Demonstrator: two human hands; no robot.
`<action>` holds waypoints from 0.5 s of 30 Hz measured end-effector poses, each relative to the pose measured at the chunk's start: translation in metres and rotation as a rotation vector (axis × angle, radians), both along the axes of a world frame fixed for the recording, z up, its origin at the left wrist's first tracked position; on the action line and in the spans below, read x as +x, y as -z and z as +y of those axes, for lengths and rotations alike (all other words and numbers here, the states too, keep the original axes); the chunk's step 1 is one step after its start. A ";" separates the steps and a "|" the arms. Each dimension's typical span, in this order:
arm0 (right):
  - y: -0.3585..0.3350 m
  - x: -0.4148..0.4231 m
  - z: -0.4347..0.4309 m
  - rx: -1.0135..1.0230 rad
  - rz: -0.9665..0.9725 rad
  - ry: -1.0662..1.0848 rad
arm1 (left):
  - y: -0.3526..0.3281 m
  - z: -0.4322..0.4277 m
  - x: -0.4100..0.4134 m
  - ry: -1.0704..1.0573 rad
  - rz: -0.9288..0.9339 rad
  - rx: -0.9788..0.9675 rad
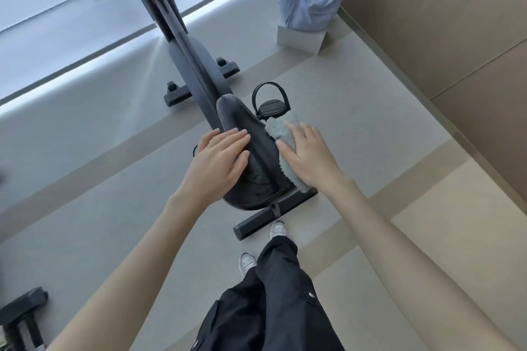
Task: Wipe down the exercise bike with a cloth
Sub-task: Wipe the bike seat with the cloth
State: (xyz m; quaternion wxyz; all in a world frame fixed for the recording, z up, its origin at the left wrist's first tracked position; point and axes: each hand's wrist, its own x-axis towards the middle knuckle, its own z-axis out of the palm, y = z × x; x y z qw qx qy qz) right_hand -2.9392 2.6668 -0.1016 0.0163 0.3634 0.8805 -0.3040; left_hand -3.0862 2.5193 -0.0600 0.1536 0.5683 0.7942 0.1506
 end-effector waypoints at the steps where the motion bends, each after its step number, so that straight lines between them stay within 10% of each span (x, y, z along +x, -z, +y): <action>1: 0.001 -0.011 0.012 -0.013 -0.039 0.000 | 0.001 0.002 -0.002 0.004 0.008 -0.012; 6: 0.001 -0.047 0.050 -0.314 -0.121 -0.072 | 0.004 0.007 -0.009 0.004 0.031 -0.005; 15: 0.001 -0.011 0.012 -0.189 0.063 0.262 | 0.004 0.012 -0.023 0.143 0.067 0.038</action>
